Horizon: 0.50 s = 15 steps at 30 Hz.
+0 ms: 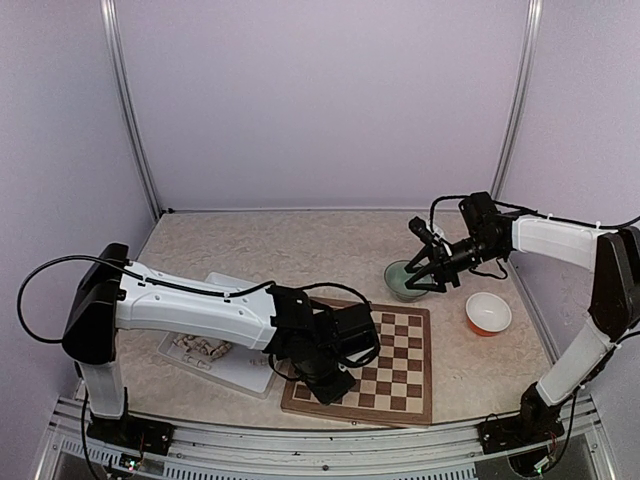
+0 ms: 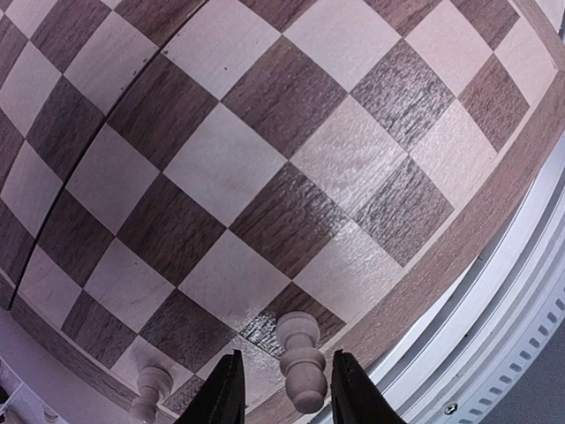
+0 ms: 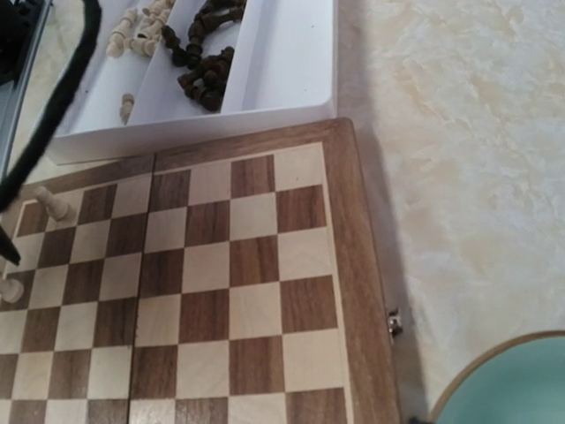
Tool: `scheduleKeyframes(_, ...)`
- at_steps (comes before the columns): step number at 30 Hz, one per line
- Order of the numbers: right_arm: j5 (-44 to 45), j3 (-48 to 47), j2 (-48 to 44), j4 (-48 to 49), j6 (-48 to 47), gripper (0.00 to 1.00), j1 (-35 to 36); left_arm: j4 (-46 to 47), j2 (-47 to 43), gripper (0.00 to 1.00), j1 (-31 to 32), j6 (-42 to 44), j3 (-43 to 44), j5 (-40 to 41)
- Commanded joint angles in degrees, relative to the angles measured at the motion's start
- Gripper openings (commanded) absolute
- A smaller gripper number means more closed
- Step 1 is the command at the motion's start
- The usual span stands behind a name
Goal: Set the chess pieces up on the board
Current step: Place the bishop on c1, then pick up the chess pile from the storage box.
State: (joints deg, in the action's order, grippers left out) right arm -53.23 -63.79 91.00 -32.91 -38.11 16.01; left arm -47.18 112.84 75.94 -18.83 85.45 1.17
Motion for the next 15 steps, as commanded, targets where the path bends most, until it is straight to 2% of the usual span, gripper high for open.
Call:
scheduleKeyframes(1,-0.6,0.0,0.6,-0.9,-0.7,0.59,0.4,-1.4,-2.1,0.36,0.9,-0.2,2.3,4.2)
scheduleKeyframes(5,-0.8,-0.3,0.8,-1.0,-0.6,0.59,0.4,-1.4,-8.7,0.41,0.9,-3.1,0.3,11.0)
scheduleKeyframes(8,-0.9,-0.4,1.0,-1.2,-0.8,0.59,0.5,-0.9,-14.8,0.44,-3.4,-9.1,-5.9,15.3)
scheduleKeyframes(12,-1.0,-0.5,1.0,-1.3,-1.0,0.58,0.5,0.7,-22.4,0.41,-10.3,-15.2,-18.0,16.4)
scheduleKeyframes(15,-1.0,-0.3,0.8,-1.3,-1.2,0.57,0.6,4.3,-27.2,0.35,-14.1,-14.9,-25.7,14.3)
